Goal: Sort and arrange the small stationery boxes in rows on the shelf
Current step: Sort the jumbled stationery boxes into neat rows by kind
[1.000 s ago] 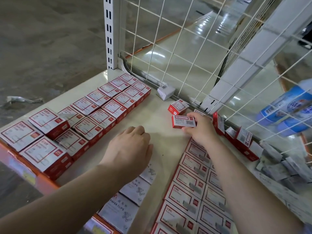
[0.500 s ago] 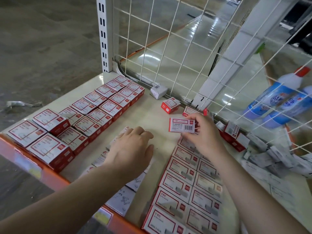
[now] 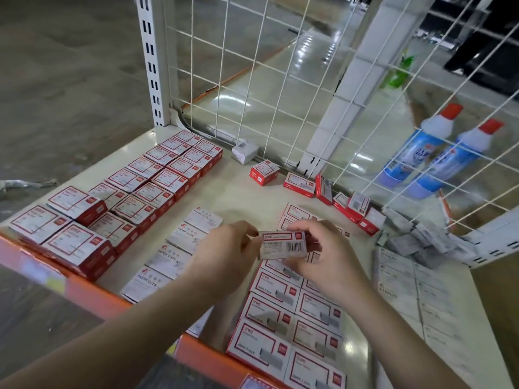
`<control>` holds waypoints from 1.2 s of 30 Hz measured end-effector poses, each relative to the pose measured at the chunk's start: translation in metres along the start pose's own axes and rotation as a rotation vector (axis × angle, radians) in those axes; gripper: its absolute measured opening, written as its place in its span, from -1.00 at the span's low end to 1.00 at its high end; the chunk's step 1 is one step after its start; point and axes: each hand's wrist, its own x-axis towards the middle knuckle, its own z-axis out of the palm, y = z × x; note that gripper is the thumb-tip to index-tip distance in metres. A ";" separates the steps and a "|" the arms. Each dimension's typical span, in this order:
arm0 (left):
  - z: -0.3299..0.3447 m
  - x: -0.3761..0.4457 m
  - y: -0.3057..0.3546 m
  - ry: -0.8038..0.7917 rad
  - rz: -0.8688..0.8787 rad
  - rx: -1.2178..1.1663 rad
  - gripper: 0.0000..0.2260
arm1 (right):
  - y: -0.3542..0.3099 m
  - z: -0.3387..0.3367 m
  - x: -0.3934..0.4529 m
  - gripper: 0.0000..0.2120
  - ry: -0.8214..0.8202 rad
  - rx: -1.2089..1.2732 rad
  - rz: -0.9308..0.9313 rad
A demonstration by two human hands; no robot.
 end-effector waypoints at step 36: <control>-0.001 -0.007 -0.005 -0.073 -0.225 -0.309 -0.73 | 0.004 0.005 -0.006 -0.81 0.104 0.288 0.058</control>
